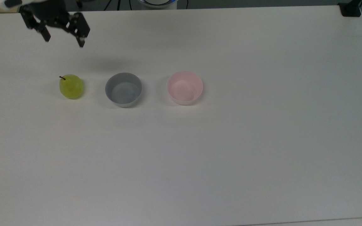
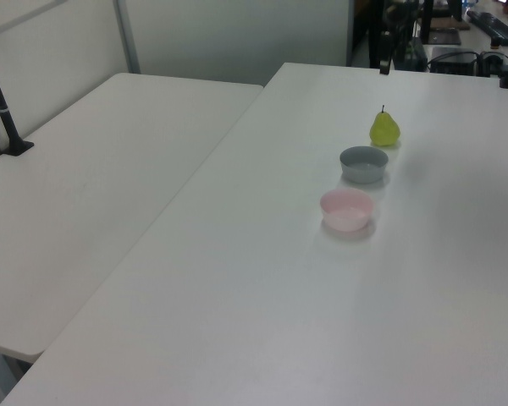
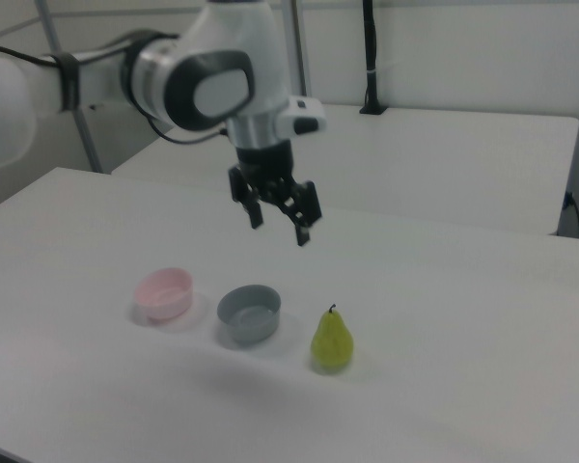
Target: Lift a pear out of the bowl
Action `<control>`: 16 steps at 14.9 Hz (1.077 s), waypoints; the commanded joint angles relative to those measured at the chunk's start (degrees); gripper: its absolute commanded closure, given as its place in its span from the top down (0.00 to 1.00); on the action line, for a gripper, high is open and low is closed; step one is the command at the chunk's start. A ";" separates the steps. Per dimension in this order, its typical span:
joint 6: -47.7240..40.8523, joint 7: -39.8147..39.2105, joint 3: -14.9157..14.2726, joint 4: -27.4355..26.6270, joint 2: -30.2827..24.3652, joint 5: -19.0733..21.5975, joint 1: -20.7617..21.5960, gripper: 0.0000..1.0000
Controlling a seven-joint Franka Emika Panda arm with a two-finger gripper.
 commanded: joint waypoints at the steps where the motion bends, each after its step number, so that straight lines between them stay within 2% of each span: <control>1: -9.56 2.81 -0.42 -0.82 -7.96 -0.26 3.09 1.00; 5: -11.88 8.26 0.20 -0.82 -10.96 -0.08 7.49 1.00; 8: -10.40 6.09 2.30 -0.99 -10.79 -0.08 8.55 1.00; 12: -6.87 -1.64 5.47 -0.99 -9.47 -0.08 8.29 1.00; 16: -5.47 -2.28 5.47 -0.73 -8.50 0.01 8.29 1.00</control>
